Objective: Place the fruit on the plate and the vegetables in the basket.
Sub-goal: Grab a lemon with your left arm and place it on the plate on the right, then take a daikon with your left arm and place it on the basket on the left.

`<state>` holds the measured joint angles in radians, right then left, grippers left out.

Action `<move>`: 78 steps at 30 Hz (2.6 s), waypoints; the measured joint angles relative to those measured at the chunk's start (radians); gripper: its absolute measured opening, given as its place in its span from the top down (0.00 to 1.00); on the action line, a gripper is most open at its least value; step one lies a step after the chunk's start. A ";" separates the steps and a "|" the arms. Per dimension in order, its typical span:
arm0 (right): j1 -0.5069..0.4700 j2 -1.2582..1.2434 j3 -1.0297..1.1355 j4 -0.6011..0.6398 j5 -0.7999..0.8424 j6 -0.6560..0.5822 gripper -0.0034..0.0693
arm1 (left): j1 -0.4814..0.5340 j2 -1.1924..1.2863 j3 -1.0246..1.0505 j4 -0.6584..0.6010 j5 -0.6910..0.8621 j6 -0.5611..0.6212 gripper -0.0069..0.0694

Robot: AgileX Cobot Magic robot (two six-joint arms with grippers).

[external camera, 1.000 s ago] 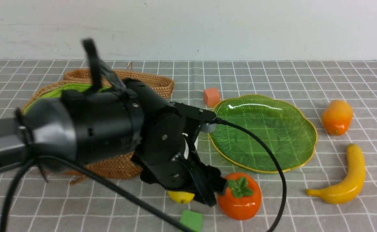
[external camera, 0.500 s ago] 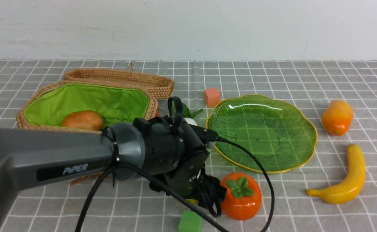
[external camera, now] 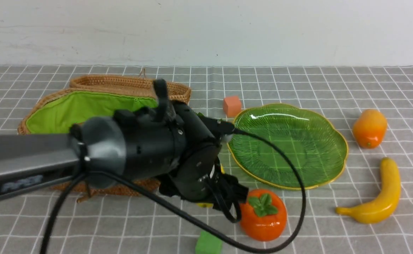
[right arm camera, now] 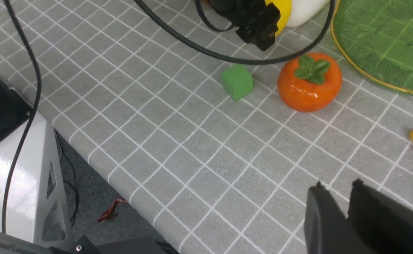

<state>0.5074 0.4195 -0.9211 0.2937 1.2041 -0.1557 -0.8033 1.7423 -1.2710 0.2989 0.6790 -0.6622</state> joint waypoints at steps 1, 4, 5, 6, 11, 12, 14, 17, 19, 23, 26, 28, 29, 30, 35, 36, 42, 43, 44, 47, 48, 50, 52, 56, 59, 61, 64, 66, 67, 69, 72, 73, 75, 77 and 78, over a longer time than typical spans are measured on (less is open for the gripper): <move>0.000 0.000 0.000 -0.008 -0.010 0.003 0.78 | -0.008 -0.018 -0.011 -0.005 -0.018 0.014 0.20; 0.000 0.000 0.000 -0.069 -0.051 0.055 0.78 | -0.027 -0.025 -0.088 -0.035 -0.078 0.071 0.20; 0.000 0.000 0.000 -0.104 -0.065 0.091 0.78 | -0.031 -0.006 -0.127 -0.048 -0.098 0.096 0.20; 0.000 0.000 0.000 -0.134 -0.074 0.124 0.78 | -0.031 0.016 -0.161 -0.057 -0.120 0.115 0.20; 0.000 0.000 0.000 -0.263 -0.084 0.285 0.77 | -0.027 0.229 -0.392 -0.069 -0.173 0.197 0.20; 0.000 0.000 0.000 -0.271 -0.080 0.297 0.77 | -0.024 0.302 -0.454 -0.070 -0.162 0.206 0.20; 0.000 0.000 0.000 -0.272 -0.072 0.303 0.77 | -0.018 0.398 -0.554 -0.071 -0.126 0.212 0.20; 0.000 0.000 0.000 -0.268 -0.052 0.310 0.77 | -0.008 0.500 -0.674 -0.067 -0.060 0.215 0.20; 0.000 0.000 0.000 -0.260 -0.036 0.312 0.77 | -0.004 0.544 -0.730 -0.044 -0.017 0.216 0.15; 0.000 0.000 0.000 -0.253 -0.033 0.312 0.77 | -0.001 0.564 -0.787 -0.003 0.035 0.217 0.05; 0.000 0.000 0.000 -0.253 -0.046 0.312 0.77 | -0.001 0.550 -0.815 0.005 0.082 0.217 0.04; 0.000 0.000 0.000 -0.253 -0.061 0.305 0.77 | -0.001 0.528 -0.824 0.004 0.134 0.217 0.06; 0.000 0.000 0.000 -0.253 -0.069 0.297 0.77 | -0.001 0.511 -0.824 0.001 0.170 0.217 0.08; 0.000 0.000 0.000 -0.253 -0.075 0.293 0.77 | -0.001 0.491 -0.824 -0.004 0.205 0.217 0.09; 0.000 0.000 0.000 -0.254 -0.093 0.289 0.77 | 0.001 0.398 -0.826 -0.017 0.464 0.218 0.24; 0.000 0.000 0.000 -0.254 -0.093 0.289 0.77 | 0.006 0.378 -0.820 -0.019 0.517 0.218 0.29; 0.000 0.000 0.000 -0.254 -0.104 0.289 0.77 | 0.066 0.393 -0.762 -0.022 0.540 0.218 0.41; 0.000 0.000 0.000 -0.253 -0.104 0.288 0.77 | 0.083 0.407 -0.750 -0.022 0.524 0.219 0.41; 0.000 0.000 0.000 -0.253 -0.105 0.288 0.77 | 0.088 0.413 -0.747 -0.022 0.518 0.221 0.41; 0.000 0.000 0.000 -0.250 -0.106 0.288 0.77 | 0.129 0.465 -0.742 -0.020 0.469 0.222 0.38; 0.000 0.000 0.000 -0.250 -0.108 0.288 0.77 | 0.136 0.477 -0.742 -0.019 0.460 0.222 0.36; 0.000 0.000 0.000 -0.250 -0.109 0.287 0.77 | 0.143 0.490 -0.742 -0.018 0.450 0.222 0.34; 0.000 0.000 0.000 -0.250 -0.111 0.287 0.77 | 0.147 0.514 -0.742 -0.006 0.426 0.222 0.30; 0.000 0.000 0.000 -0.250 -0.111 0.287 0.77 | 0.149 0.536 -0.742 0.017 0.386 0.222 0.21; 0.000 0.000 0.000 -0.250 -0.111 0.287 0.77 | 0.149 0.544 -0.742 0.027 0.364 0.222 0.16; 0.000 0.000 0.000 -0.250 -0.111 0.287 0.77 | 0.149 0.552 -0.742 0.043 0.352 0.216 0.13; 0.000 0.000 0.000 -0.249 -0.111 0.285 0.76 | 0.149 0.569 -0.742 0.073 0.342 0.187 0.12; 0.000 0.000 0.000 -0.249 -0.112 0.276 0.76 | 0.149 0.584 -0.742 0.091 0.340 0.162 0.13; 0.000 0.000 0.000 -0.249 -0.112 0.274 0.76 | 0.149 0.586 -0.742 0.092 0.340 0.160 0.13; 0.000 0.000 0.000 -0.246 -0.112 0.269 0.76 | 0.149 0.604 -0.742 0.105 0.338 0.150 0.14; 0.000 0.000 0.000 -0.246 -0.112 0.267 0.76 | 0.149 0.619 -0.742 0.108 0.338 0.146 0.18; 0.000 0.000 0.000 -0.246 -0.112 0.267 0.76 | 0.149 0.619 -0.742 0.108 0.337 0.145 0.20; 0.000 0.000 0.000 -0.246 -0.112 0.267 0.76 | 0.149 0.619 -0.742 0.107 0.339 0.143 0.23; 0.000 0.000 0.000 -0.246 -0.112 0.267 0.76 | 0.149 0.619 -0.743 0.106 0.342 0.143 0.22; 0.000 0.000 0.000 -0.246 -0.112 0.267 0.76 | 0.149 0.619 -0.751 0.102 0.356 0.143 0.23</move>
<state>0.5074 0.4195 -0.9211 0.0475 1.0921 0.1108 -0.6547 2.3610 -2.0218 0.4011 1.0346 -0.5191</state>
